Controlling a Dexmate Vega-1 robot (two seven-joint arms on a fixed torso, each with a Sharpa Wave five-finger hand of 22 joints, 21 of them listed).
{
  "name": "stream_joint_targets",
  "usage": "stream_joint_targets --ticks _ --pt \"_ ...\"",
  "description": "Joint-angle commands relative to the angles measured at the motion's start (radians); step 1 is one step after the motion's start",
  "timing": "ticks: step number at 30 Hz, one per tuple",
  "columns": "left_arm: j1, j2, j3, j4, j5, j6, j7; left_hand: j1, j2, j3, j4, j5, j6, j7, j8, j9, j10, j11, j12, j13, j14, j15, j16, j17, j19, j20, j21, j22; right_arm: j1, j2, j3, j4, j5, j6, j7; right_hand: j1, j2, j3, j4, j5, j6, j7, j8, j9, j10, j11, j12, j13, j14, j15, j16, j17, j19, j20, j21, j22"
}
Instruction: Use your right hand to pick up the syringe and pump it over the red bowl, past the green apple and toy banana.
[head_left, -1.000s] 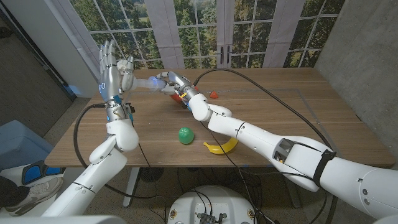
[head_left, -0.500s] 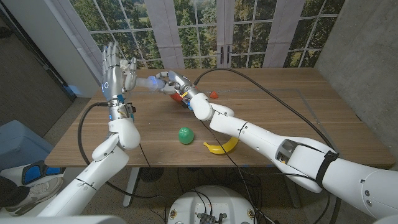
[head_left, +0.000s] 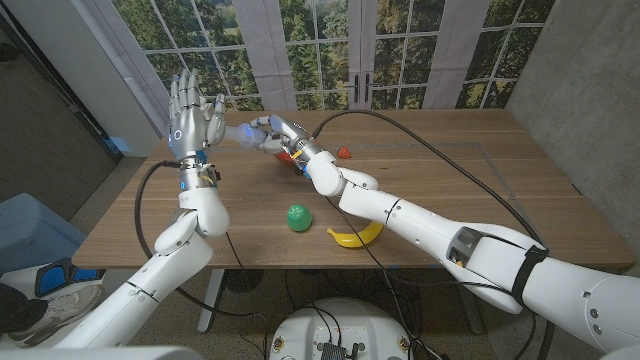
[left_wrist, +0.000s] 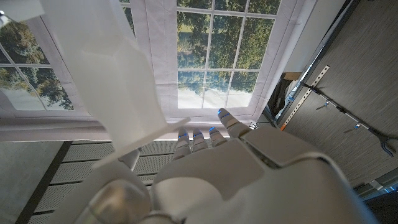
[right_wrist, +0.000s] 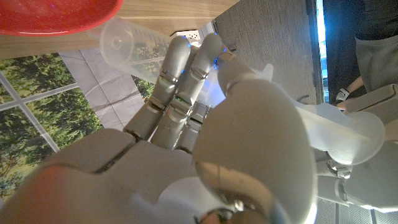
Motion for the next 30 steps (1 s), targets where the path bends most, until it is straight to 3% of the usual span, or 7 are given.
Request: stream_joint_targets --ticks 1,30 --pt "-0.006 0.022 0.031 -0.024 0.013 0.098 -0.015 0.005 0.087 0.003 0.006 -0.001 -0.007 -0.004 -0.003 0.005 -0.007 0.001 -0.001 0.002 -0.01 -0.068 0.003 0.003 0.0 -0.062 -0.003 0.002 -0.015 -0.009 0.001 -0.027 -0.023 0.018 -0.011 0.056 0.053 0.015 0.006 0.002 0.299 0.15 0.003 0.003 0.35 0.126 -0.005 0.103 -0.001 0.001 -0.004 0.001 -0.004 -0.097 0.005 -0.001" --pt "-0.036 0.044 0.047 0.009 -0.055 0.076 -0.017 -0.006 0.092 0.012 0.043 0.002 -0.011 -0.003 -0.003 0.006 -0.009 0.004 0.0 0.002 -0.012 -0.068 0.007 0.006 0.0 -0.064 -0.002 0.003 -0.027 -0.013 0.015 -0.05 -0.028 0.04 0.01 0.055 0.051 0.018 0.006 0.003 0.305 0.151 -0.005 0.003 0.36 0.125 -0.017 0.111 0.003 0.0 -0.005 0.003 -0.006 -0.097 0.009 -0.001"
